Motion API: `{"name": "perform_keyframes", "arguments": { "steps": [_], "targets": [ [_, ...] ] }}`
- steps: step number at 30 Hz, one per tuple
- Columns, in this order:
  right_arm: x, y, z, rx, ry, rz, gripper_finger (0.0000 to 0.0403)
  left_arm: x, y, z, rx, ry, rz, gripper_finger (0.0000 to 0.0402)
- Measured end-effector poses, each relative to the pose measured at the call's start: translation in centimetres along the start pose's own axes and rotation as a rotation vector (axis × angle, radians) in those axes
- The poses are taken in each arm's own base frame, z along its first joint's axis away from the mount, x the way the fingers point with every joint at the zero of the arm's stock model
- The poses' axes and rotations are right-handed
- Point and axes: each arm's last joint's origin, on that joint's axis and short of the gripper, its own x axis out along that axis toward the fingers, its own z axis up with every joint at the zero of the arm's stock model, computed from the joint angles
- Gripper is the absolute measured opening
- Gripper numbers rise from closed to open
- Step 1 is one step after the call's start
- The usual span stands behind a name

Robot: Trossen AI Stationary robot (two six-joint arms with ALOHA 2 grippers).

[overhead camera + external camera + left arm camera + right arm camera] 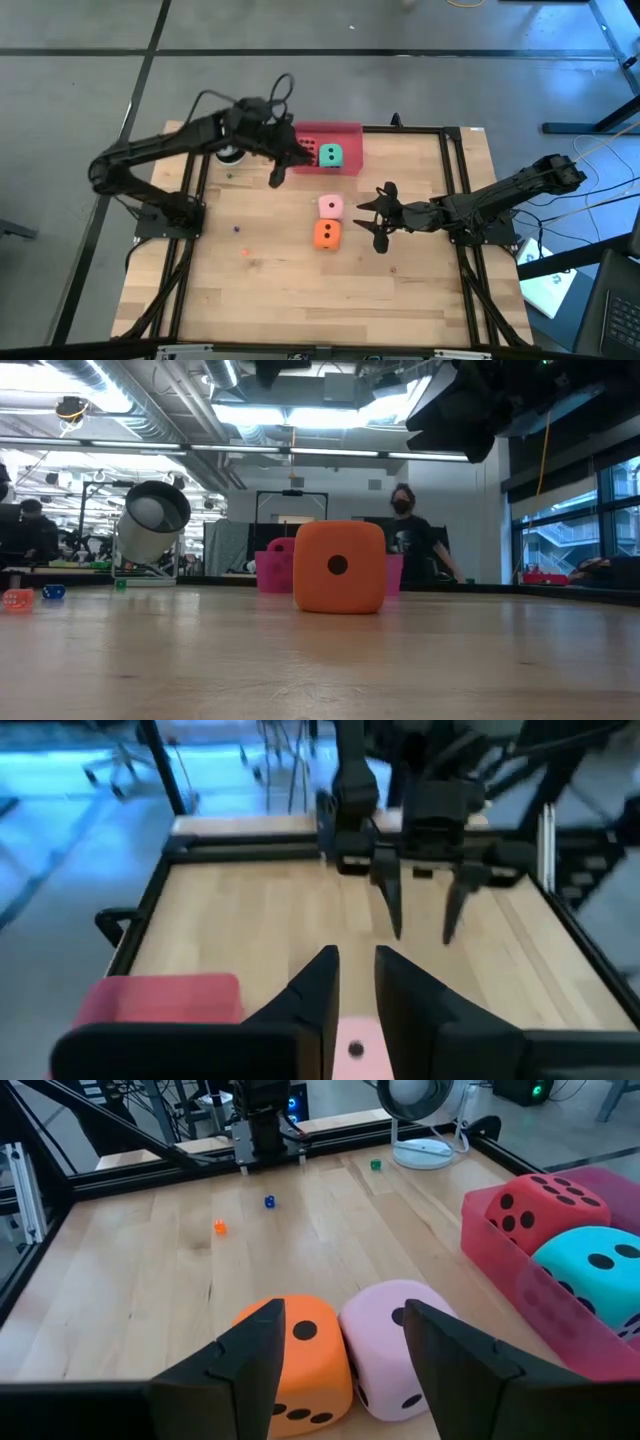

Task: Pick & Place Dice
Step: Put the right orange die into the pink bin

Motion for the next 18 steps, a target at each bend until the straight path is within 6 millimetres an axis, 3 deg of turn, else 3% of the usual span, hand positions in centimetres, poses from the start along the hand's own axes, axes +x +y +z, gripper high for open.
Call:
{"name": "perform_keyframes", "arguments": {
  "steps": [9,14,18],
  "targets": [
    [0.0,-0.3,0.1,0.005,-0.024,-0.061,0.0206,2.1,-1.6,-9.8,-0.164,-0.094,-0.023,0.0064],
    [0.0,-0.3,0.3,0.014,-0.048,-0.086,0.0206,3.2,-2.2,-11.7,-0.252,-0.168,-0.051,0.0072],
    [0.0,-0.2,0.5,0.024,-0.067,-0.080,0.0206,3.9,-2.3,-12.0,-0.280,-0.168,-0.058,0.0075]
  ]
}}
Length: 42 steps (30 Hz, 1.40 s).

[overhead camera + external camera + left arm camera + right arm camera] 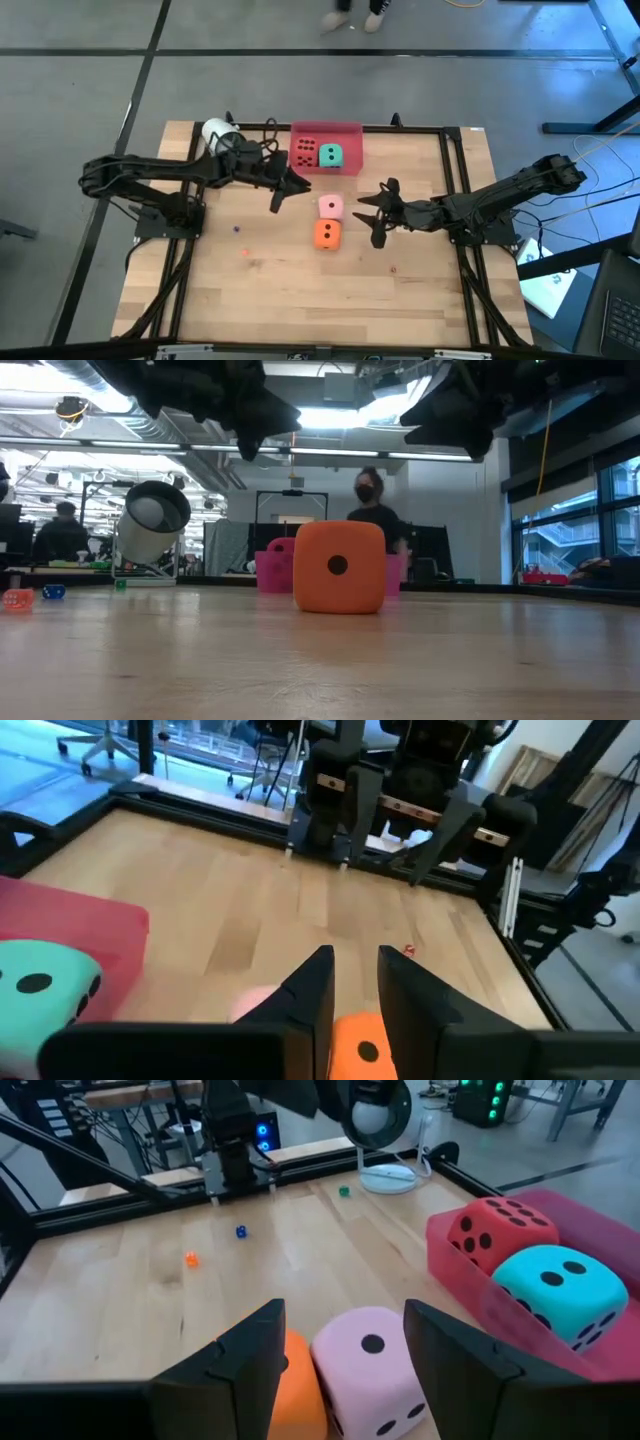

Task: Pick & Place Dice
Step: Put the right orange die into the pink bin

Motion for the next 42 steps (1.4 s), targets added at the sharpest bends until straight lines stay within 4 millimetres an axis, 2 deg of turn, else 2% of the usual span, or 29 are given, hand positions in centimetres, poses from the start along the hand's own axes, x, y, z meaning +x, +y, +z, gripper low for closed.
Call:
{"name": "perform_keyframes", "arguments": {
  "steps": [6,16,21,25,30,36,42],
  "targets": [
    [0.0,0.1,0.2,-0.012,-0.016,0.004,0.0206,0.9,0.1,-0.8,0.011,0.037,-0.005,0.0069],
    [0.0,0.0,0.2,-0.021,-0.019,-0.011,0.0206,0.9,0.3,-0.7,0.116,0.019,0.045,0.0071],
    [0.0,0.0,0.2,-0.041,-0.019,-0.011,0.0206,0.8,0.7,-0.6,0.021,0.013,0.067,0.0087],
    [0.0,0.0,0.2,-0.043,-0.019,-0.011,0.0206,1.1,0.8,-0.9,-0.024,0.034,0.015,0.0118],
    [0.0,0.0,0.2,-0.043,-0.018,-0.011,0.0206,1.6,1.0,-1.2,-0.051,0.039,0.010,0.0182],
    [0.0,0.0,0.2,-0.039,-0.018,-0.010,0.0206,2.1,1.2,-1.1,-0.214,-0.005,0.010,0.0259],
    [0.0,0.0,0.1,-0.039,-0.015,0.000,0.0206,2.3,0.9,-1.3,-0.097,0.008,0.005,0.0272]
  ]
}}
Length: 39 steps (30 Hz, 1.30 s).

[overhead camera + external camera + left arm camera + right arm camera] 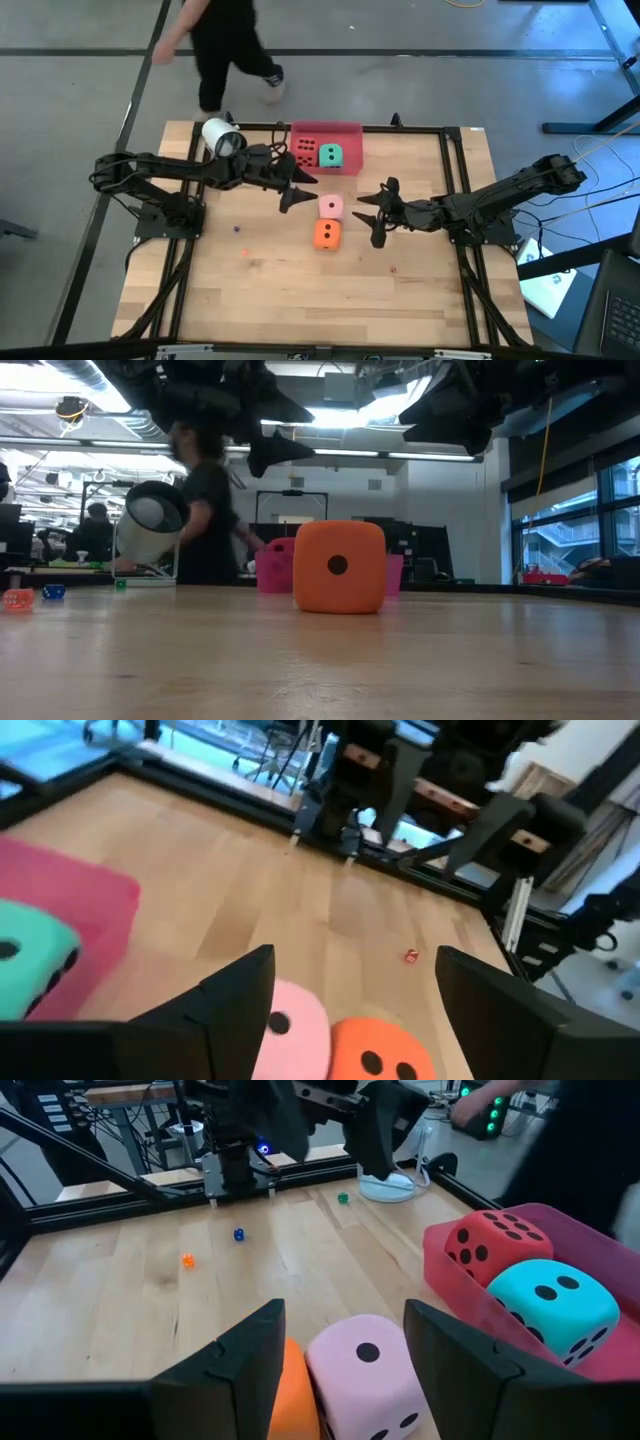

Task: Pick & Place Dice
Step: Put the right orange die into the pink bin

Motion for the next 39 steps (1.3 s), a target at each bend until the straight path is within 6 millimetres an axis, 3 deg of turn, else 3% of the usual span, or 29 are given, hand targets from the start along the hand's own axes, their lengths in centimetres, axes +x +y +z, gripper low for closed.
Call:
{"name": "perform_keyframes", "arguments": {
  "steps": [8,17,28,32,39],
  "targets": [
    [0.0,0.0,0.0,0.002,0.000,0.000,0.0206,0.0,-0.2,0.1,0.170,-0.018,-0.006,0.0272],
    [0.0,0.0,0.0,0.000,0.005,-0.001,0.0206,0.1,-0.7,0.5,0.249,-0.064,-0.043,0.0278],
    [0.0,-0.1,-0.3,0.007,0.023,-0.006,0.0206,0.7,-3.8,-0.6,0.500,-0.042,-0.215,0.0313],
    [0.0,-0.1,-0.2,0.007,0.023,-0.006,0.0206,0.8,-4.6,-0.9,0.492,-0.035,-0.235,0.0312],
    [0.0,-0.1,-0.2,0.008,0.021,-0.006,0.0206,1.0,-5.7,-1.3,0.310,0.001,-0.276,0.0313]
  ]
}}
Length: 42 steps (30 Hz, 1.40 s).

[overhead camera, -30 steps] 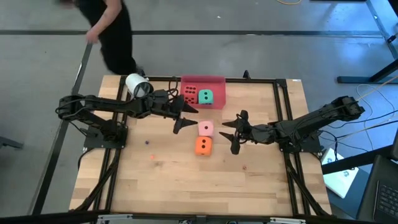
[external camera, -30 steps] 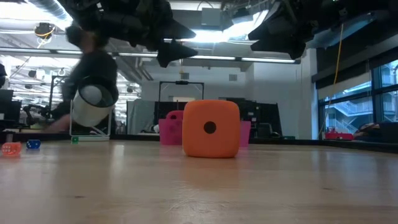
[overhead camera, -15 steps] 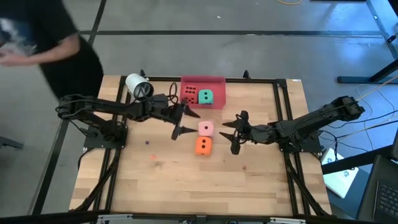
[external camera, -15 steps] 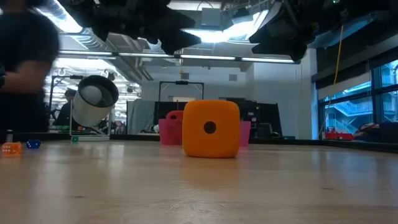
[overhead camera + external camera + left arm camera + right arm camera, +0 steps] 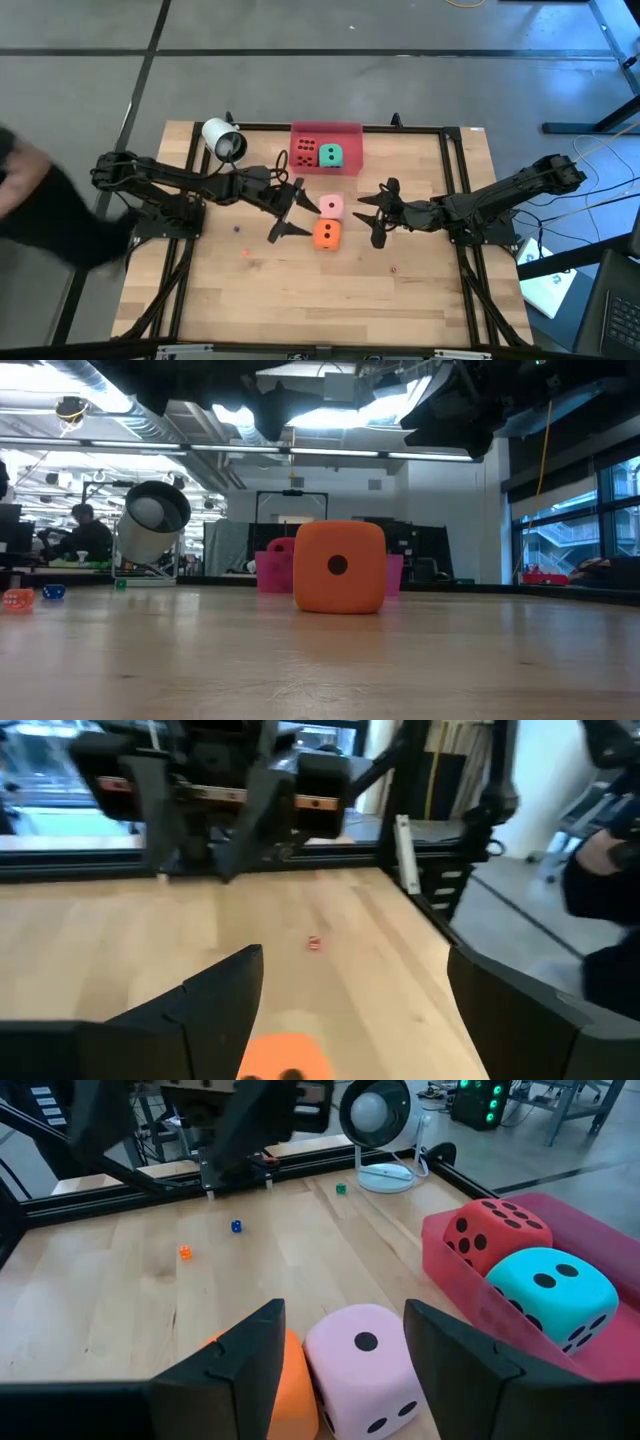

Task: Pick & Place Dice
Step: Put the right orange die into the pink bin

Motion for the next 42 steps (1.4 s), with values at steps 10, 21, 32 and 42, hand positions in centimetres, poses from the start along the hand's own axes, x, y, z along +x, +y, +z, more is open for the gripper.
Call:
{"name": "perform_keyframes", "arguments": {
  "steps": [10,21,32,42],
  "targets": [
    [0.0,0.0,0.0,0.003,-0.004,0.000,0.0206,-0.6,1.8,0.8,-0.051,-0.107,0.513,0.0311],
    [0.0,0.0,0.0,-0.025,-0.004,-0.001,0.0206,0.9,1.6,-1.6,-0.244,0.149,0.438,0.0312],
    [0.0,0.0,-0.1,-0.032,0.008,-0.006,0.0206,6.3,-0.3,-0.2,-0.106,0.503,0.411,0.0313],
    [0.0,-0.1,-0.3,-0.031,0.026,-0.011,0.0206,9.0,-0.1,-0.6,-0.071,0.697,0.361,0.0313]
  ]
}}
